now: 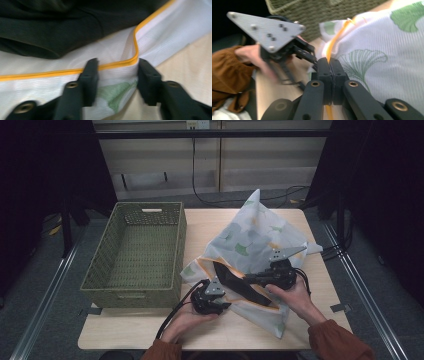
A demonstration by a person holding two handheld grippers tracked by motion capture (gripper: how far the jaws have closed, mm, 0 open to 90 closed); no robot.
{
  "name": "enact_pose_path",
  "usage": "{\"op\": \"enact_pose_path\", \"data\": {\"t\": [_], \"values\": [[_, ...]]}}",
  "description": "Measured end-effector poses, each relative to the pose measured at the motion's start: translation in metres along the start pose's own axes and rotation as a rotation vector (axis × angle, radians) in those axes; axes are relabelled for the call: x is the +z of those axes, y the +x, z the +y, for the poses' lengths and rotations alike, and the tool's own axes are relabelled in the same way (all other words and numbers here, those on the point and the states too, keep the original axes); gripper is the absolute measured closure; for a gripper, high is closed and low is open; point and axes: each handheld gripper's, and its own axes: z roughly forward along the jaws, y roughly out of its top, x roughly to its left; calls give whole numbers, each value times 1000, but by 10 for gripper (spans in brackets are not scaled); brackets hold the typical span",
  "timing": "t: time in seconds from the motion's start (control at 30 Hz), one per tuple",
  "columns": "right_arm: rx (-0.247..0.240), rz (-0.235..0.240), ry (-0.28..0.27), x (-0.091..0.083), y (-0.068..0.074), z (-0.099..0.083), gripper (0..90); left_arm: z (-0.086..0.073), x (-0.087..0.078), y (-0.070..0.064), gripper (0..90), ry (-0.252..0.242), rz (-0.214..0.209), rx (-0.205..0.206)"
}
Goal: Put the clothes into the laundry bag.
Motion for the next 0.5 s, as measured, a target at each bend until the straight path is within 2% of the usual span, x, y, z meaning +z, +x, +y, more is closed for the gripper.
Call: {"op": "enact_pose_path", "data": {"t": [0.03,0.1,0.13,0.17,0.2,0.23,0.27,0.3,0.33,0.37,0.4,0.5], "values": [[-7,13,6,1,2,0,893,0,0,1,621,1,9,4],[-10,25,21,4,3,-1,893,0,1,2,726,-18,28,-18],[-9,32,31,8,4,-2,893,1,0,3,778,4,39,-21],[-10,38,52,12,4,-4,892,1,1,4,805,2,47,-23],[-11,43,73,17,4,-7,890,2,3,4,828,-12,39,-32],[-7,44,93,23,3,-10,891,3,2,5,855,-1,39,-24],[-1,44,116,28,3,-13,890,3,3,4,872,-9,37,-52],[-2,44,129,31,2,-15,890,2,5,4,876,-41,26,-62],[4,36,148,37,1,-18,890,3,4,5,881,-33,10,-61],[-1,27,163,40,0,-20,889,2,2,6,883,-61,-24,-82],[-20,4,202,45,-1,-24,890,2,1,7,885,-71,-44,-96],[-14,-34,251,51,-6,-30,890,4,-5,2,887,-81,-70,-75]]}}
